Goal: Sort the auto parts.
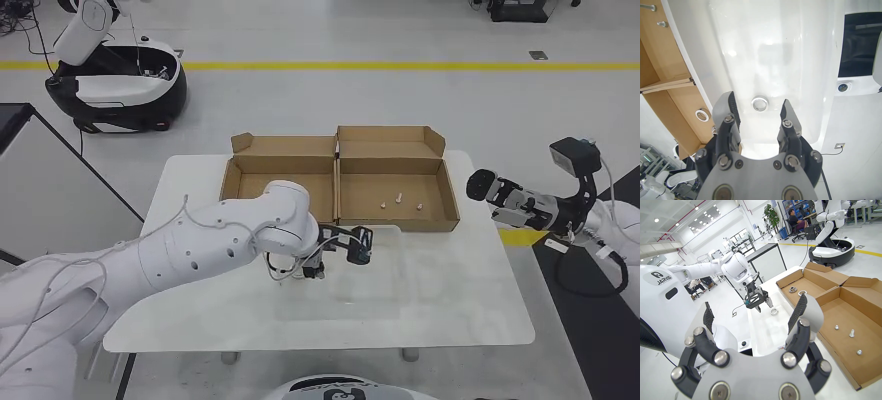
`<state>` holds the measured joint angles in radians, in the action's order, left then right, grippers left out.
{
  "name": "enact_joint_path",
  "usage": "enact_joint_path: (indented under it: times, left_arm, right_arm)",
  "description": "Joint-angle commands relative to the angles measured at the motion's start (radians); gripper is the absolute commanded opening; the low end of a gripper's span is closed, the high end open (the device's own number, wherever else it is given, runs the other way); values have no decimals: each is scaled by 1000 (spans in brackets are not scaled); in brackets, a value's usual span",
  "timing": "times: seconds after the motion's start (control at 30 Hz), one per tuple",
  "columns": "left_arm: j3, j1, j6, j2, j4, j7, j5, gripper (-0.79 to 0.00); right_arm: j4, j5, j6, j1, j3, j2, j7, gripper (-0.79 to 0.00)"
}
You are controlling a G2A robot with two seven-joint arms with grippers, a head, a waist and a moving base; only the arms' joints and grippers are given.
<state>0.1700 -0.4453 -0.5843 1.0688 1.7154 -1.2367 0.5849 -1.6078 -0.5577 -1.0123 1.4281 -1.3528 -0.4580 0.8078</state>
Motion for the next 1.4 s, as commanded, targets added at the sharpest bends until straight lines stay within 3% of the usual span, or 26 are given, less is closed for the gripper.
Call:
enact_joint_path:
  times: [0.0,0.2,0.47,0.7,0.73,0.77,1.37]
  left_arm:
    - [0,-14,-2,3,-14,2,18,-480]
    - [0,-51,11,16,-54,-12,58,-462]
    - [0,-51,11,16,-54,-12,58,-459]
    - [0,-51,11,16,-54,-12,58,-406]
    - [0,-51,11,16,-54,-12,58,-366]
    - [0,-51,11,16,-54,-12,58,0]
    - [0,-75,24,22,-74,-23,56,0]
  right_arm:
    - [0,0,0,0,0,0,0,0]
    - [0,0,0,0,0,0,0,0]
    - [0,0,0,0,0,0,0,0]
    - [0,0,0,0,0,0,0,0]
    - [0,0,0,0,0,0,0,0]
    - [0,0,0,0,0,0,0,0]
    - [0,0,0,0,0,0,0,0]
